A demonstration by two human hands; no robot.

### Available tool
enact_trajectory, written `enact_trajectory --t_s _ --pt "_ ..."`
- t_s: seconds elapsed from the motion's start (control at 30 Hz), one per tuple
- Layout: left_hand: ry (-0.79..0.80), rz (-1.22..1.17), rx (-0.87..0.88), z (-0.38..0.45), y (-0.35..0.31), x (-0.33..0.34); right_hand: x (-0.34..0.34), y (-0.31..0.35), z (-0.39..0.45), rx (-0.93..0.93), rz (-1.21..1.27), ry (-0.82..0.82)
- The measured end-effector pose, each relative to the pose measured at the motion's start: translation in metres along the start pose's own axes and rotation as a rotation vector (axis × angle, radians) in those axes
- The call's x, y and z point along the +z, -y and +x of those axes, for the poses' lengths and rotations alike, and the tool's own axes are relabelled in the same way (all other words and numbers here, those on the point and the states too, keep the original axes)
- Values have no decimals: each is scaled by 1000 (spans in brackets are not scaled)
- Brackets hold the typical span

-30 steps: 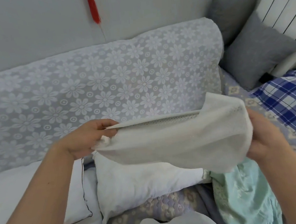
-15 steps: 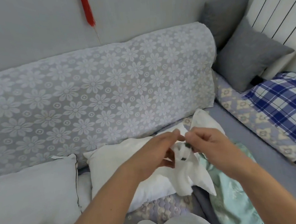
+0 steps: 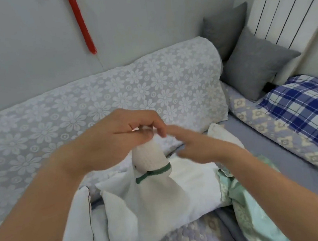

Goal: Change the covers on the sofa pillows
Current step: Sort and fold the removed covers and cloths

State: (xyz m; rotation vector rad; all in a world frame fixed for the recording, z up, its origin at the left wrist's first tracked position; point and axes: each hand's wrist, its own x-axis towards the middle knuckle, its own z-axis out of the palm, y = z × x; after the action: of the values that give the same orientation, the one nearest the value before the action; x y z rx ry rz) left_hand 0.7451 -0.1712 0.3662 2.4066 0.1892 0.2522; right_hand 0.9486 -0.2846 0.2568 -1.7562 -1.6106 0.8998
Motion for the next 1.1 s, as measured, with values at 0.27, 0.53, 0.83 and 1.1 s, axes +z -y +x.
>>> enact_trajectory --t_s 0.27,0.53,0.83,1.1 --pt "-83 -371 178 -52 -3 -33 38 49 53 -190 261 150" --pt "-116 -1079 203 -99 31 -63 54 65 71 -413 -242 166" --pt "-789 -15 -637 -118 121 -42 -43 9 10 28 439 96" --pt "-707 -1387 -887 -67 110 59 -47 -23 14 397 -287 -712"
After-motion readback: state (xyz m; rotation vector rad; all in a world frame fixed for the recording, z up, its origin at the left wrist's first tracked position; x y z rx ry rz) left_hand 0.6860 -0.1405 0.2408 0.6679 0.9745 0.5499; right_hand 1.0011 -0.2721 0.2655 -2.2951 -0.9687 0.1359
